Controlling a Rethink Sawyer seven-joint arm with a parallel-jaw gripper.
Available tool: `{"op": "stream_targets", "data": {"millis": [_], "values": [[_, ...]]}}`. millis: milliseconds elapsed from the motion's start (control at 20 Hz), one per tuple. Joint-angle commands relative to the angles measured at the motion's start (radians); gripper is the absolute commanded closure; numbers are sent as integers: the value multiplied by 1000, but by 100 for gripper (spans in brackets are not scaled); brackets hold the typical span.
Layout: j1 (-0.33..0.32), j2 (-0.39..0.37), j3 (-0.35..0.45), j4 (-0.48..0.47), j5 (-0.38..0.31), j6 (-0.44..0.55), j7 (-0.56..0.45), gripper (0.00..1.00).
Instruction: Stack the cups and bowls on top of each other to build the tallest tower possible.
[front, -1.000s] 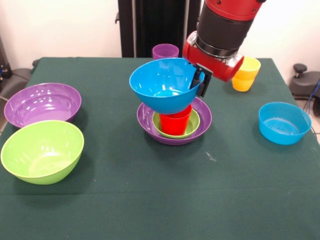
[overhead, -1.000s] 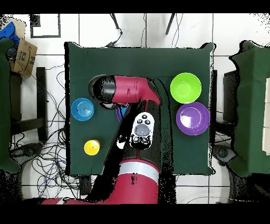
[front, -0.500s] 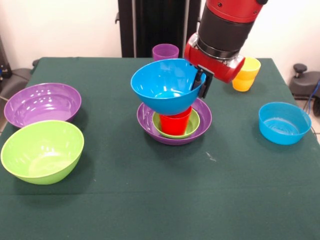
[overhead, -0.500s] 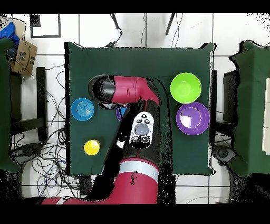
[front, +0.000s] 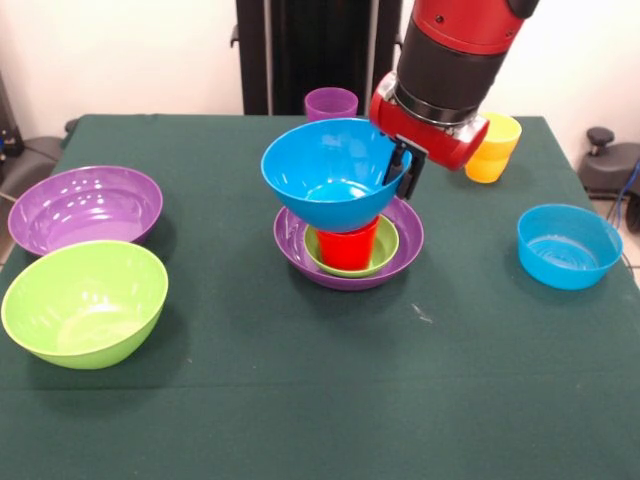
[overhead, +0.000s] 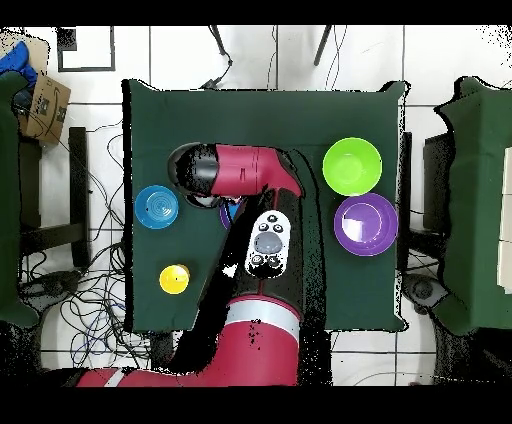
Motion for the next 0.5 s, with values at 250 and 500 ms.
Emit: {"op": "stream_targets", "data": {"millis": [250,500], "values": [[-22,66,114,45,-38,-46,-44,100],[-25,67,116,45,-38,-46,-46,100]]}}
